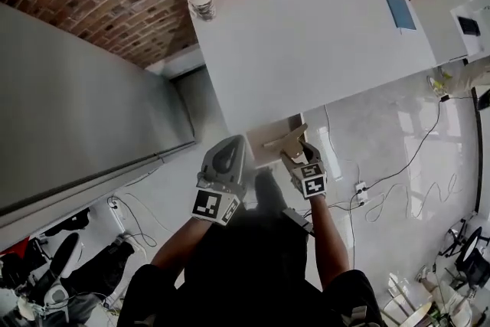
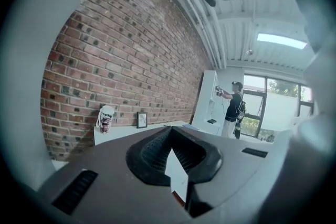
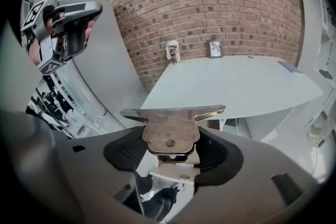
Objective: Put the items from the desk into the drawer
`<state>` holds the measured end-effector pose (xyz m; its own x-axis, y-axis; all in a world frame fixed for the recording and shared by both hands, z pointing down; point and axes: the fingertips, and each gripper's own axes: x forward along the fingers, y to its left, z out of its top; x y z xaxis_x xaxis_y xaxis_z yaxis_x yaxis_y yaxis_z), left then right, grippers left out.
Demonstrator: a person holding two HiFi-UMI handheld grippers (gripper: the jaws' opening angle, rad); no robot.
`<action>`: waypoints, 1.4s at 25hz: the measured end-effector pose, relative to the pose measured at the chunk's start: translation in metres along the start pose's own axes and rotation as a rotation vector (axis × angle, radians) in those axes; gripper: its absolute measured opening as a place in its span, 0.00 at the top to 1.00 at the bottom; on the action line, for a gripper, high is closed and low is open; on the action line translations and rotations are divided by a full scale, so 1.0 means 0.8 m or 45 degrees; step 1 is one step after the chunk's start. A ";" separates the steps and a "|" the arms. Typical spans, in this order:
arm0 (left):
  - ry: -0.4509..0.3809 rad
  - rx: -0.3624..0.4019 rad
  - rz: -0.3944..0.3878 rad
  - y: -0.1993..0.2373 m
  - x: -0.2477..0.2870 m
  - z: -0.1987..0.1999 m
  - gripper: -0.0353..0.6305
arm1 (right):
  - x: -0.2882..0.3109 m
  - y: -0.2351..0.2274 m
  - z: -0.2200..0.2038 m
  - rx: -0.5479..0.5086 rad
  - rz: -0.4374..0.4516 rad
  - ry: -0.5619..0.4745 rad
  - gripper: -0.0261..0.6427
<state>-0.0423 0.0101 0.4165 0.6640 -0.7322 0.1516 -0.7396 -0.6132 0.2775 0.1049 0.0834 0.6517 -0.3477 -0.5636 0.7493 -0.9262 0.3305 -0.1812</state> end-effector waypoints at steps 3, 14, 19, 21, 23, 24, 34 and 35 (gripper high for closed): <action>0.048 -0.007 -0.041 0.006 0.005 -0.018 0.94 | 0.025 0.012 -0.034 0.035 0.000 0.068 0.55; 0.126 -0.068 -0.063 0.029 0.001 -0.076 0.94 | 0.139 0.001 -0.159 0.123 -0.065 0.332 0.55; 0.136 -0.050 -0.052 0.044 0.001 -0.101 0.94 | 0.186 -0.005 -0.205 0.167 -0.101 0.394 0.55; 0.140 -0.044 -0.040 0.049 -0.001 -0.110 0.94 | 0.203 -0.007 -0.224 0.190 -0.122 0.424 0.55; 0.142 -0.051 -0.031 0.049 0.000 -0.120 0.94 | 0.215 -0.011 -0.241 0.214 -0.139 0.461 0.55; 0.144 -0.056 -0.030 0.048 0.001 -0.126 0.94 | 0.220 -0.013 -0.249 0.221 -0.147 0.485 0.55; 0.202 -0.074 0.011 0.050 -0.002 -0.164 0.94 | 0.259 -0.024 -0.295 0.223 -0.155 0.676 0.55; 0.200 -0.071 0.016 0.052 -0.001 -0.165 0.94 | 0.262 -0.025 -0.297 0.232 -0.155 0.697 0.55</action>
<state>-0.0591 0.0241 0.5532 0.6673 -0.6815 0.3006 -0.7434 -0.5839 0.3264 0.0851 0.1384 0.9639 -0.1560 -0.1002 0.9827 -0.9818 0.1253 -0.1430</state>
